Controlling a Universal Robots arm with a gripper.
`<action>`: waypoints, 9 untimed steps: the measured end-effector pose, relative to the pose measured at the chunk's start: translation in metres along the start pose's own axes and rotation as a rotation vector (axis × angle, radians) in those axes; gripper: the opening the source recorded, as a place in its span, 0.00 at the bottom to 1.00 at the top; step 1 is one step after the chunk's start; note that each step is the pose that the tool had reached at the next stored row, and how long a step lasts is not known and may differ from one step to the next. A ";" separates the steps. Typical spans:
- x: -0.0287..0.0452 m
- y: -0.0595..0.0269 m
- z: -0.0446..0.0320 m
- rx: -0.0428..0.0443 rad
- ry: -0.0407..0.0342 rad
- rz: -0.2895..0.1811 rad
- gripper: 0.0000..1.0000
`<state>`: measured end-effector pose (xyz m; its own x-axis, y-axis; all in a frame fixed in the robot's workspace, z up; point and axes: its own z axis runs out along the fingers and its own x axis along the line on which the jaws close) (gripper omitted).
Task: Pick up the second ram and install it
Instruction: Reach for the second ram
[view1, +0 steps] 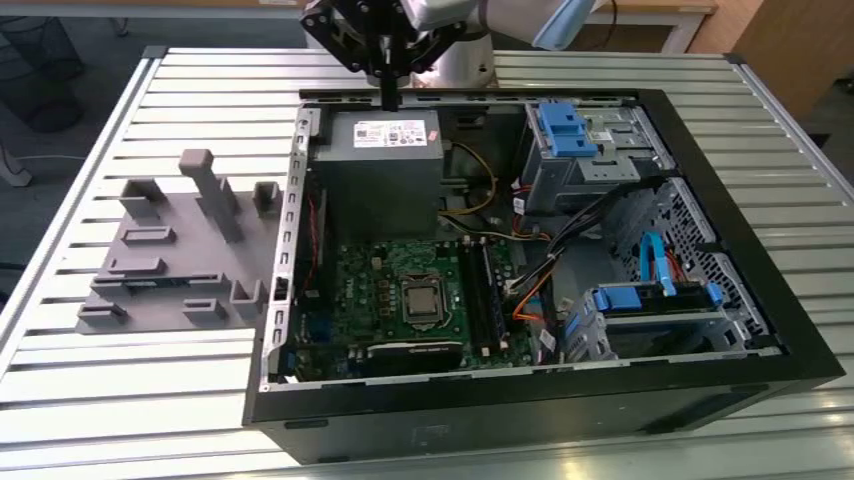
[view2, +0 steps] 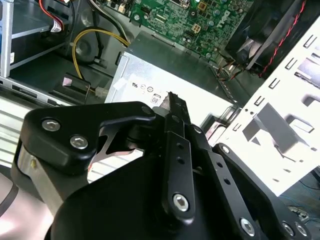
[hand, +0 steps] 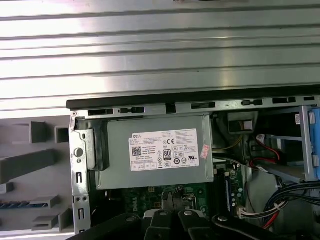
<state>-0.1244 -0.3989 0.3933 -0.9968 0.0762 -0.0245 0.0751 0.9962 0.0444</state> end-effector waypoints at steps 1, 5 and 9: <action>0.0004 0.0000 0.0000 0.0000 0.0000 0.000 0.11; 0.0021 -0.0002 0.0000 0.0000 0.0000 0.000 0.11; 0.0041 -0.0003 -0.0001 0.0000 0.0000 0.000 0.11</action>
<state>-0.1285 -0.3989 0.3933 -0.9968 0.0763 -0.0245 0.0751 0.9962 0.0444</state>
